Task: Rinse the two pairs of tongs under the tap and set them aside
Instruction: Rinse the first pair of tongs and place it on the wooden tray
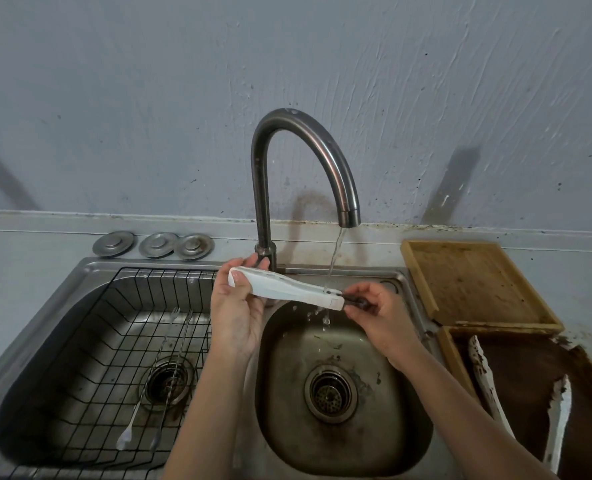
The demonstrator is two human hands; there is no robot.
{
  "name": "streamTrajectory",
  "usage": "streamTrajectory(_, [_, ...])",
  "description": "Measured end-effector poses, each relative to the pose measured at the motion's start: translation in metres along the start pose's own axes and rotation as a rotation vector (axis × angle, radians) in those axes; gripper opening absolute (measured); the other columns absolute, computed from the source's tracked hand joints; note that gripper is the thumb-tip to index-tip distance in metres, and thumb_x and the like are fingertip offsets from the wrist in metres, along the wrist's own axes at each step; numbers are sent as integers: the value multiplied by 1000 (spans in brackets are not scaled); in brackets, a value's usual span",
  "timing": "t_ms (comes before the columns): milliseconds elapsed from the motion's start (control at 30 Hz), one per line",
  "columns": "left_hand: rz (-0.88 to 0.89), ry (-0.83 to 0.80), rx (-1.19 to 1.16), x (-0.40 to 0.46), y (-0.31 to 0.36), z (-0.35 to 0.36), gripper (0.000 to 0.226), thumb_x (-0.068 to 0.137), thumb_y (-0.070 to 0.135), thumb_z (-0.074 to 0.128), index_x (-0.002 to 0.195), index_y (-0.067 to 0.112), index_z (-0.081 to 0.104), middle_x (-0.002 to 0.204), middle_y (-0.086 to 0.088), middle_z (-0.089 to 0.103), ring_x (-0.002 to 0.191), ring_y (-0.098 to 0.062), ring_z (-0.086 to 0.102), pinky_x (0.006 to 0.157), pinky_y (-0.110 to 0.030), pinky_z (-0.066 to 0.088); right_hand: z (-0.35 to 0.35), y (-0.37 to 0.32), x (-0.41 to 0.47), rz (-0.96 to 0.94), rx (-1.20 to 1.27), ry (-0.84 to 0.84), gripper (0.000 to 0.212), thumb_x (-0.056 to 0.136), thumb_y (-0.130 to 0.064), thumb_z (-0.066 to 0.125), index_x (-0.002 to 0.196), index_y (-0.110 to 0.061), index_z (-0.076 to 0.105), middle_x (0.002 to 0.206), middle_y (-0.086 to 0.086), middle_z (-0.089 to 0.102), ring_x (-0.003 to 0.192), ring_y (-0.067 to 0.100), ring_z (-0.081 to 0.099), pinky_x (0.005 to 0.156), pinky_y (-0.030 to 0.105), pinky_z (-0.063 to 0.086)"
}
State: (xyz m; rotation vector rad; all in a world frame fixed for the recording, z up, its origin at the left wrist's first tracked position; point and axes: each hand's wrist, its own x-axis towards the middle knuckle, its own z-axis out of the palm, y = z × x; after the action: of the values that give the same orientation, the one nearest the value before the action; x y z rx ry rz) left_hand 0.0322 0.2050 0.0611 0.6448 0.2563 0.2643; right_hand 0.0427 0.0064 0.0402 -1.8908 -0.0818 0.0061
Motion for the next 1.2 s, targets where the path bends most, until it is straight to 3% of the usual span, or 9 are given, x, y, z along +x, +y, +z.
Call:
streamTrajectory(200, [52, -65, 83, -2, 0, 5, 21, 99, 6, 36, 89, 15, 53, 99, -3, 66, 97, -17, 65, 56, -25, 58, 6, -2, 0, 85, 14, -212, 32, 88, -11, 57, 118, -24, 56, 110, -3, 62, 90, 8, 61, 76, 23, 52])
streamTrajectory(300, [62, -94, 109, -2, -7, 6, 22, 98, 6, 37, 89, 15, 53, 101, -3, 66, 95, -15, 66, 57, -24, 57, 11, -3, 4, -4, -331, -211, 35, 90, -38, 52, 122, -24, 51, 96, -9, 61, 76, 6, 59, 62, 19, 47])
streamTrajectory(433, [61, -89, 95, -1, -12, 10, 23, 98, 5, 36, 92, 16, 54, 103, -4, 64, 96, -15, 64, 58, -25, 58, 14, -4, 11, -158, -634, -207, 33, 90, -48, 47, 110, -22, 51, 80, -11, 58, 65, 4, 55, 53, 19, 39])
streamTrajectory(533, [42, -90, 89, 3, -20, 15, 23, 97, 4, 39, 102, 22, 54, 104, 0, 65, 94, -13, 64, 73, -40, 59, 18, -6, 13, -184, -682, -205, 32, 92, -51, 36, 96, -22, 50, 70, -8, 56, 58, 7, 53, 49, 23, 39])
streamTrajectory(700, [-124, -169, 250, 7, -54, 20, 28, 88, -7, 51, 112, 6, 54, 102, -8, 63, 88, -15, 63, 75, -27, 57, 26, -2, 11, -39, -533, -143, 48, 93, -56, 21, 64, -30, 49, 58, -5, 54, 51, 10, 52, 53, 27, 46])
streamTrajectory(833, [-365, -239, 474, 7, -53, 7, 14, 90, -2, 53, 101, 0, 61, 94, -14, 67, 82, -19, 67, 73, -24, 59, 1, 2, -4, 430, -242, -335, 64, 92, -60, 21, 55, -17, 50, 43, -4, 44, 32, 10, 36, 35, 19, 29])
streamTrajectory(933, [-380, -222, 418, 5, -60, 3, 17, 88, 3, 57, 101, -6, 63, 92, -18, 69, 76, -17, 71, 73, -25, 60, -13, 5, -11, 636, -16, -474, 66, 91, -62, 19, 51, -18, 46, 41, -3, 38, 31, 10, 27, 34, 18, 21])
streamTrajectory(1067, [-444, -130, 331, -10, -82, 13, 26, 85, 6, 63, 104, -10, 63, 82, -15, 70, 55, -11, 67, 54, -19, 56, -15, 6, -12, 692, 103, -470, 64, 92, -61, 18, 51, -18, 44, 41, -3, 36, 32, 10, 24, 34, 17, 20])
streamTrajectory(1200, [-530, -249, 634, -7, -75, 9, 33, 61, 20, 83, 85, 0, 73, 85, -17, 74, 82, -25, 70, 80, -32, 59, -22, 11, -19, 717, 79, -502, 65, 93, -60, 19, 52, -18, 46, 42, -3, 38, 33, 9, 25, 35, 19, 19])
